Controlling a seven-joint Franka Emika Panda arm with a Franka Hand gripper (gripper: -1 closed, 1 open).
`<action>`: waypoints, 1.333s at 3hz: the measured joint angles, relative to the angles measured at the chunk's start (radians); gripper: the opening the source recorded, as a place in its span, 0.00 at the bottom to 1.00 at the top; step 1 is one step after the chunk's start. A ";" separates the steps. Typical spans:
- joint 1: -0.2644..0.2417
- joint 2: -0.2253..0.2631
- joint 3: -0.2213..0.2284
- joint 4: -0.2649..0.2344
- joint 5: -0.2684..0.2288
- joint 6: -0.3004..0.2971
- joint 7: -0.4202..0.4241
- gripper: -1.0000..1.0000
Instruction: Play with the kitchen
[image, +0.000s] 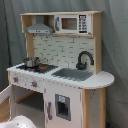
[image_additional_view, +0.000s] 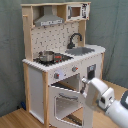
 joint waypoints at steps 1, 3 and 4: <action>-0.043 0.000 0.052 0.030 0.001 0.006 0.097 1.00; -0.095 0.000 0.124 0.038 0.013 0.016 0.296 1.00; -0.106 0.000 0.154 0.021 0.053 0.022 0.401 1.00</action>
